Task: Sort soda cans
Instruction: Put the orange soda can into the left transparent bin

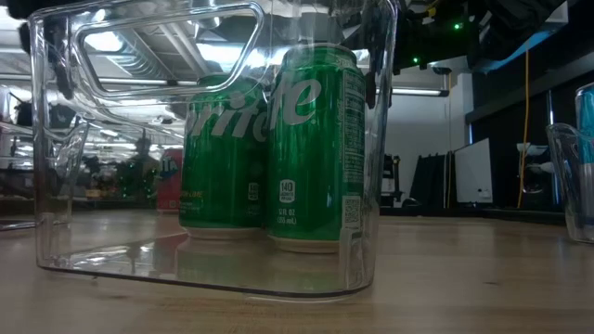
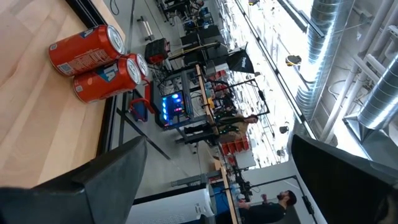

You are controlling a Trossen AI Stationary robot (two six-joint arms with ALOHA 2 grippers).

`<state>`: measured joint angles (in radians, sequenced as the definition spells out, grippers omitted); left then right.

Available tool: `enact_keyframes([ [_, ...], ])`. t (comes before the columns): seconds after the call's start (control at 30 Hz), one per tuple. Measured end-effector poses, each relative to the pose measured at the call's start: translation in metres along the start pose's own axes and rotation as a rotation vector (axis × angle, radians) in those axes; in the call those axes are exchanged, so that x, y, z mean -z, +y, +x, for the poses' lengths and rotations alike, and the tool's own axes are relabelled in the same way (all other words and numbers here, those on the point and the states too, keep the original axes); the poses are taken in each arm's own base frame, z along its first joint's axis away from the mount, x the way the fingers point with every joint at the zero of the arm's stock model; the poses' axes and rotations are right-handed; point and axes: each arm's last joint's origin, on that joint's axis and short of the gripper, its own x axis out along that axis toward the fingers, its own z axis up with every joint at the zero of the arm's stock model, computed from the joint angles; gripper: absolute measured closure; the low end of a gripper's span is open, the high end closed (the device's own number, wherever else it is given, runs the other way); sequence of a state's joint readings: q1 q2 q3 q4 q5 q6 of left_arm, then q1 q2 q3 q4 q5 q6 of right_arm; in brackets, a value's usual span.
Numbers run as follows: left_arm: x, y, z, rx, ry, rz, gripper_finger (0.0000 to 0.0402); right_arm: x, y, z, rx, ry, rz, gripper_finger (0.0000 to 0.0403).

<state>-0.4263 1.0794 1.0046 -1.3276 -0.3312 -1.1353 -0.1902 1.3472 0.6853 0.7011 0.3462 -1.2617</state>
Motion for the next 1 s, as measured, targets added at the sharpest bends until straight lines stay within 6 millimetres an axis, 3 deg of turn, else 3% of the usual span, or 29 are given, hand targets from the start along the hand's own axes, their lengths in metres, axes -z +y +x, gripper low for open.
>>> enact_keyframes([
  [0.63, -0.055, 0.026, 0.016, -0.072, -0.133, 0.032, 0.0065, 0.0, 0.0, 0.0, 0.0, 0.0, 0.0, 0.0004],
  [0.77, -0.064, 0.02, 0.016, 0.077, -0.129, 0.22, 0.0065, 0.0, 0.0, 0.0, 0.0, 0.0, 0.0, 0.0004],
  [1.0, -0.077, 0.019, 0.016, 0.137, -0.216, 0.166, 0.0065, 0.0, 0.0, 0.0, 0.0, 0.0, 0.0, 0.0004],
])
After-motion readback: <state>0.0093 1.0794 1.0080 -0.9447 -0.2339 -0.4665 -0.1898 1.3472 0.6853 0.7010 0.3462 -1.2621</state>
